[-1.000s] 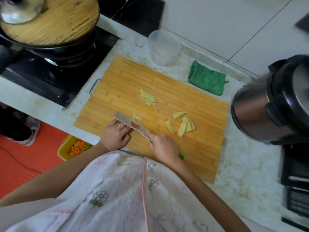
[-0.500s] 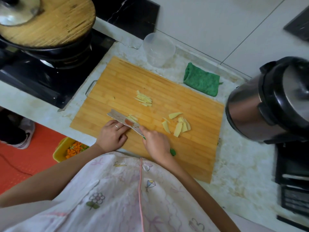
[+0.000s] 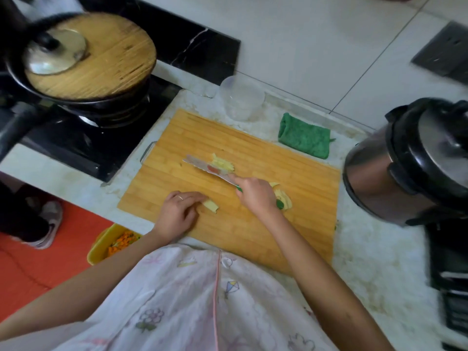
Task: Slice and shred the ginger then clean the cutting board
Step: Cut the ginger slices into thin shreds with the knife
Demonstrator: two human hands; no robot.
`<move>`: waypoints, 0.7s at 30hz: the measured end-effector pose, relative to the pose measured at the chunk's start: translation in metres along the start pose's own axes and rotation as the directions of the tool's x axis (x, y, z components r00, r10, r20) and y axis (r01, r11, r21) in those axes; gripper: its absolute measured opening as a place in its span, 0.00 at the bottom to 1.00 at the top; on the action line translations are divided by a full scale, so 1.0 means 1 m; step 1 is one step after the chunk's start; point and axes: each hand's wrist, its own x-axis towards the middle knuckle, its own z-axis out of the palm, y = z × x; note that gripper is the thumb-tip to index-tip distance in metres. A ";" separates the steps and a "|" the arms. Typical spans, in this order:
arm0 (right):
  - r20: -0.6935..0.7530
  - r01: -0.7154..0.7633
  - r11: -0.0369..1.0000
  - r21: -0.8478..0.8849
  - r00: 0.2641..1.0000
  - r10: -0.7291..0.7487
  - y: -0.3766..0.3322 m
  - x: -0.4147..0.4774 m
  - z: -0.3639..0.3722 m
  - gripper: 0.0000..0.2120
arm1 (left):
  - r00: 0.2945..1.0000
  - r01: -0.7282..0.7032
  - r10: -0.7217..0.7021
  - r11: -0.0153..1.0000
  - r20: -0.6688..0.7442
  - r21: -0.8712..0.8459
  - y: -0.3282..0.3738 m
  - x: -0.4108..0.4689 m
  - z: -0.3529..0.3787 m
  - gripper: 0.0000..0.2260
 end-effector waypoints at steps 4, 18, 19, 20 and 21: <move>-0.069 0.175 0.967 -0.187 0.979 -0.190 0.020 -0.008 -0.009 0.25 | 0.875 0.257 -0.334 0.934 -0.349 -0.250 0.004 0.017 -0.020 0.20; -0.308 0.200 0.941 -0.273 0.909 -0.282 0.040 -0.043 -0.013 0.35 | 0.829 0.301 -0.058 0.884 0.557 -0.357 0.030 0.137 -0.031 0.12; -0.322 0.199 0.941 -0.274 0.903 -0.285 0.039 -0.045 -0.012 0.36 | 0.826 0.314 -0.061 0.875 0.560 -0.369 0.030 0.140 -0.031 0.11; -0.333 0.203 0.942 -0.269 0.898 -0.288 0.039 -0.048 -0.010 0.36 | 0.818 0.324 -0.067 0.874 0.571 -0.362 0.029 0.142 -0.032 0.11; -0.348 0.208 0.944 -0.258 0.891 -0.291 0.039 -0.050 -0.008 0.36 | 0.812 0.327 -0.077 0.881 0.579 -0.341 0.030 0.145 -0.032 0.10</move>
